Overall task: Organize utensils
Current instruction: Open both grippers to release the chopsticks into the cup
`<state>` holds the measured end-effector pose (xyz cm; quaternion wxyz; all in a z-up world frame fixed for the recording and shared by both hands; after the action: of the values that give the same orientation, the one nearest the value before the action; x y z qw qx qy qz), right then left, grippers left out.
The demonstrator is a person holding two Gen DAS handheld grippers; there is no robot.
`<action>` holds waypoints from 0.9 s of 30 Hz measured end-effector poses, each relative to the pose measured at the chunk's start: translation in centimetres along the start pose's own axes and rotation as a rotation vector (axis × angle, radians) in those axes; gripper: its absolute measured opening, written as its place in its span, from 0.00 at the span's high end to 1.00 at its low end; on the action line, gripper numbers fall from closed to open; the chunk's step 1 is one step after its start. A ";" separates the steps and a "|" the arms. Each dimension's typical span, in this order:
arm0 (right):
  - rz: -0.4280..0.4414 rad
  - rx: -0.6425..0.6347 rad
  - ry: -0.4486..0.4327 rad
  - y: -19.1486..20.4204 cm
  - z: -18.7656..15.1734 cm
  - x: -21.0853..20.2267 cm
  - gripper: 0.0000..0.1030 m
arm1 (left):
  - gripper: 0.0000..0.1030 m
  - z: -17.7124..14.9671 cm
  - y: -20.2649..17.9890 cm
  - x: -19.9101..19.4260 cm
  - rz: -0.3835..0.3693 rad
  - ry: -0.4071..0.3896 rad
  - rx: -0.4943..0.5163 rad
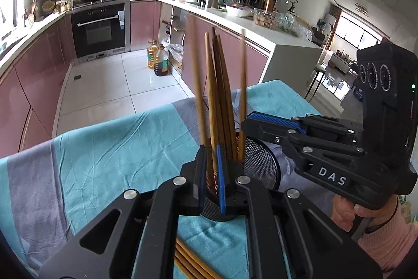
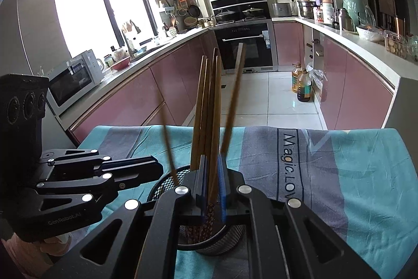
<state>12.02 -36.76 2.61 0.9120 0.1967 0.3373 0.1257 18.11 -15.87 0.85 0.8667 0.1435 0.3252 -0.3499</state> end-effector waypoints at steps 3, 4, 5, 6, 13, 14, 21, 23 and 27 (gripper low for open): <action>0.007 -0.002 -0.003 0.0 -0.1 -0.3 0.92 | 0.92 -0.4 0.3 -0.1 0.001 -0.014 -0.011; 0.009 -0.004 -0.006 0.1 -0.1 -0.4 0.91 | 0.92 -0.6 0.4 -0.2 0.002 -0.018 -0.016; 0.013 -0.007 -0.008 0.2 -0.2 -0.6 0.91 | 0.92 -0.8 0.8 -0.4 0.008 -0.027 -0.021; 0.020 -0.010 -0.010 0.4 -0.3 -0.9 0.90 | 0.92 -1.1 0.9 -0.8 0.013 -0.034 -0.024; 0.102 -0.073 -0.012 2.1 -2.2 -3.4 0.75 | 0.56 -4.0 2.2 -4.3 0.110 -0.107 -0.055; 0.114 -0.085 -0.005 2.4 -2.7 -3.7 0.75 | 0.55 -4.7 2.5 -4.7 0.127 -0.111 -0.063; 0.147 -0.138 0.157 4.2 -8.6 -2.0 0.74 | 0.33 -9.7 2.7 -5.3 0.207 -0.032 -0.081; 0.135 -0.145 0.202 4.5 -10.1 -0.9 0.74 | 0.28 -11.6 2.8 -5.2 0.236 0.001 -0.093; 0.110 -0.143 0.268 4.9 -12.1 1.1 0.74 | 0.17 -14.7 3.1 -4.7 0.272 0.059 -0.121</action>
<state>4.32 -28.69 -4.29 0.8623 0.1309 0.4348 0.2241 10.92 -4.28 -6.96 0.9033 0.1439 0.3484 -0.2047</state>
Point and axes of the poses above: each gripper's, at about its wrist camera, not at the fingertips, and x roughly the way its jaws point, y to its left, z to its top, the point moved 1 cm from there along x, roughly the way its jaws point, and after that the axes turned 15 degrees about x, right-handed, at the moved point
